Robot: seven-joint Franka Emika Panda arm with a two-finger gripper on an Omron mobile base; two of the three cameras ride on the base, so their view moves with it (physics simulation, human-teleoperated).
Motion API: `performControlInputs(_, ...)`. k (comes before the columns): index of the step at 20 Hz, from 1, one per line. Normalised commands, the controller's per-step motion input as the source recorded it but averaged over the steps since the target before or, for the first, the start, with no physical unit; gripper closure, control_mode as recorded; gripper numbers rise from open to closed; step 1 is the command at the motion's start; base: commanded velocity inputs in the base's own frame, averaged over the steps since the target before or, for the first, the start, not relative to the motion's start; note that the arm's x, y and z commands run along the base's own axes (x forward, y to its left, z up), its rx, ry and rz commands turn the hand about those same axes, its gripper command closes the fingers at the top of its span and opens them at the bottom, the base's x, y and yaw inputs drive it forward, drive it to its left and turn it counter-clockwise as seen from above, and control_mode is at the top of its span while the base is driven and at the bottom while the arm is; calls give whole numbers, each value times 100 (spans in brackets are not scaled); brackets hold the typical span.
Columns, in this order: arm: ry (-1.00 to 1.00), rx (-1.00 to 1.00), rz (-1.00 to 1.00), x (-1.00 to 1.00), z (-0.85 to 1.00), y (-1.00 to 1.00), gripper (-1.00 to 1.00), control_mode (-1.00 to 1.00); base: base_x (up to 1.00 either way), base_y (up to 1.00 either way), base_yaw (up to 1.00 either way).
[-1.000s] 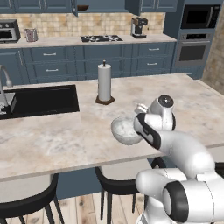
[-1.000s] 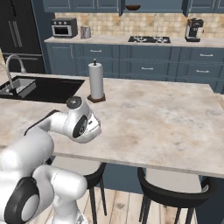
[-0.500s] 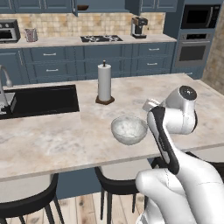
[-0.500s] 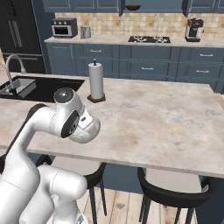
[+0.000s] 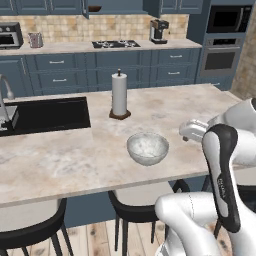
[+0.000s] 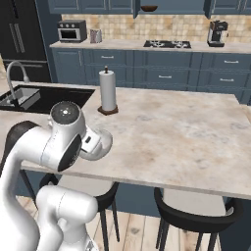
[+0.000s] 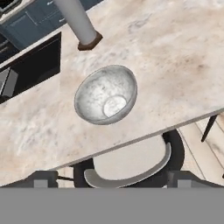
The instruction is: Pick up the bowls from the cabinet and place each bowl in front of a stool on the dining counter.
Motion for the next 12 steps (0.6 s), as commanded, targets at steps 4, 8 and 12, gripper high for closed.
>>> performControlInputs(4,1,-17,38,-73,46,24,-100,-100,0,0,0)
performControlInputs(8,0,-24,25,-51,46,32,-100,-100,0,0,0)
performControlInputs(12,0,-27,4,-36,23,30,-100,-100,0,0,0)
